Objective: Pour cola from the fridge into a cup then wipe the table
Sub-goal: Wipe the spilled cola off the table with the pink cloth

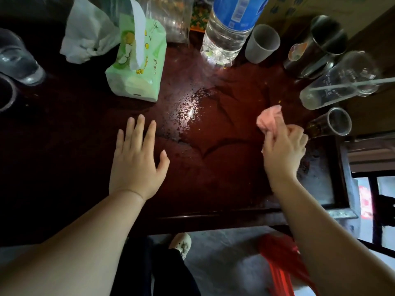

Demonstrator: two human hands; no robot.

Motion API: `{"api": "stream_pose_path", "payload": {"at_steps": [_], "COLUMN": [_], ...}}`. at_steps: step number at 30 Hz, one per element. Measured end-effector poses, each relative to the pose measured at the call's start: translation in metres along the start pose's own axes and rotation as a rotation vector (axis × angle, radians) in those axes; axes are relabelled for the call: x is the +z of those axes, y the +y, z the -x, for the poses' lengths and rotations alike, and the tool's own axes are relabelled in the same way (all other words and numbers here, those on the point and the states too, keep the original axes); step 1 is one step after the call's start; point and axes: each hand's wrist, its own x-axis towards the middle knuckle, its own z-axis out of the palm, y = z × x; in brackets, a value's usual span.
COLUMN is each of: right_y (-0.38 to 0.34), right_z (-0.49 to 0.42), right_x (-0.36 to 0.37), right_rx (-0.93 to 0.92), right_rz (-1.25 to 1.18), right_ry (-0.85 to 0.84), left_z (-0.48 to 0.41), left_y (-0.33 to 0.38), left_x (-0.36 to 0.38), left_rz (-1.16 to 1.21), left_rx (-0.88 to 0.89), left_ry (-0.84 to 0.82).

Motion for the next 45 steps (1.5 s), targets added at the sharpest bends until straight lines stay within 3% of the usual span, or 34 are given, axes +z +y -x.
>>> {"api": "stream_pose_path", "payload": {"at_steps": [2,4,8,12,16,19,22,29,34,45], "right_y": [-0.02,-0.053,-0.092,-0.07,-0.039,-0.033,-0.041,-0.055,-0.072,-0.228], "right_z": [0.003,0.02,0.067,0.078,0.092,0.097,0.089,0.085,0.082,0.145], "right_x": [0.002,-0.001,-0.006,-0.025,-0.052,-0.059,-0.054,-0.044,-0.046,-0.037], "right_rx": [0.222,0.277,0.025,-0.138,-0.01,-0.023,-0.034,-0.023,-0.13,-0.641], "right_rz": [0.015,-0.013,-0.074,-0.221,-0.379,-0.455,-0.497,-0.421,-0.373,-0.346], "right_ry": [0.017,0.002,-0.112,-0.22,-0.092,-0.143,-0.196,-0.193,-0.284,-0.504], "left_z": [0.0,0.0,0.0,0.005,0.005,-0.022,-0.052,-0.062,-0.046,0.051], "left_y": [-0.001,0.0,0.001,-0.004,0.003,0.039,0.081,0.097,0.075,-0.104], "left_x": [-0.001,-0.003,-0.003,-0.009,-0.024,-0.03,-0.027,-0.024,-0.035,-0.093], "left_rz": [0.009,0.028,0.068,0.12,0.178,0.233,0.168,0.124,0.074,-0.067], "left_rx": [0.0,0.003,0.011,0.058,0.303,0.561,0.672,0.612,0.537,0.059], "left_ry": [-0.004,-0.008,-0.012,-0.003,0.0,-0.097,-0.251,-0.232,-0.202,-0.108]}}
